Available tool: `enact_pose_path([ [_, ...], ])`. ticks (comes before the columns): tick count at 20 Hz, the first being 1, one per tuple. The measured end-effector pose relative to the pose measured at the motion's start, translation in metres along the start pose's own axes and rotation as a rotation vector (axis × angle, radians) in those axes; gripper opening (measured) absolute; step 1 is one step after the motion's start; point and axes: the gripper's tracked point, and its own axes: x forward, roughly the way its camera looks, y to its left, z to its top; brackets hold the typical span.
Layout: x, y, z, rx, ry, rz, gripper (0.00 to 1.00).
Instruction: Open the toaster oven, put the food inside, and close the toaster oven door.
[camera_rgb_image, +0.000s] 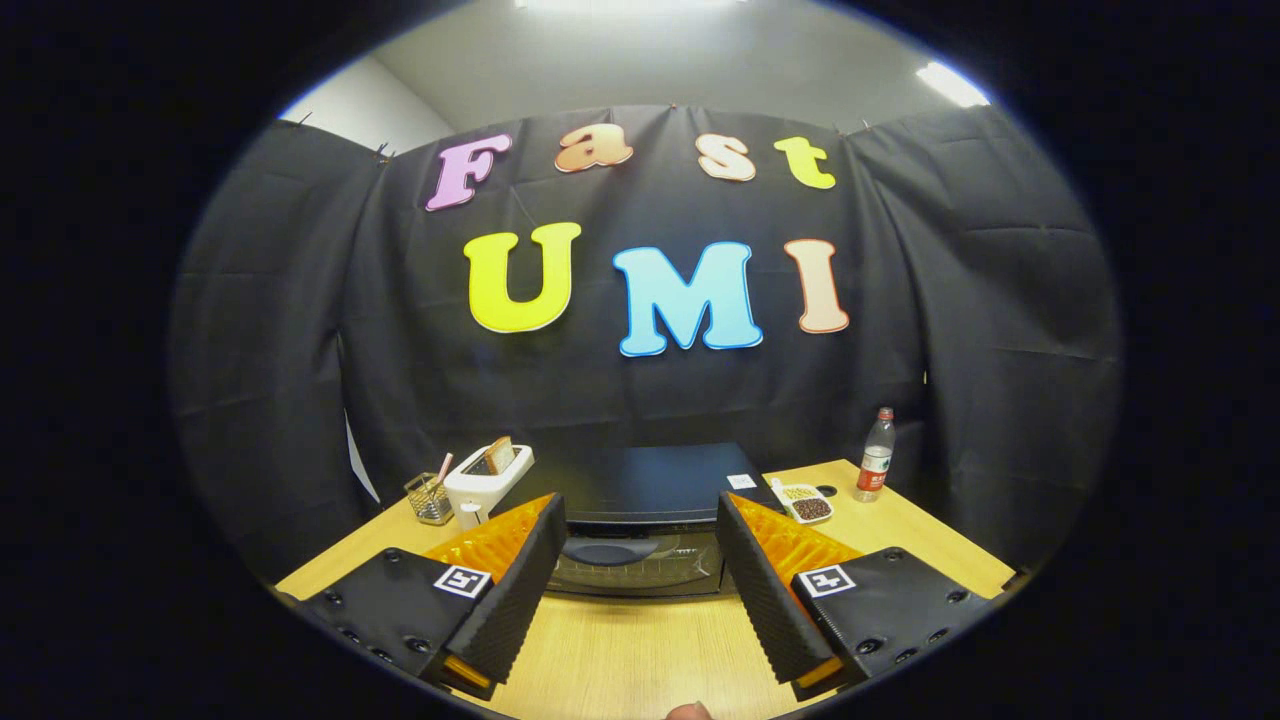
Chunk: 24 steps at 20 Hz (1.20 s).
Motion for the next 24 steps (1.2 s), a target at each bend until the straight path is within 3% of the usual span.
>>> enact_pose_path([
  [5,-0.040,-0.023,0.021,0.006,-0.063,-0.038,0.96],
  [10,-0.066,-0.022,0.031,0.004,-0.091,-0.022,0.96],
  [24,-0.082,-0.026,0.059,0.002,-0.146,-0.018,0.95],
])
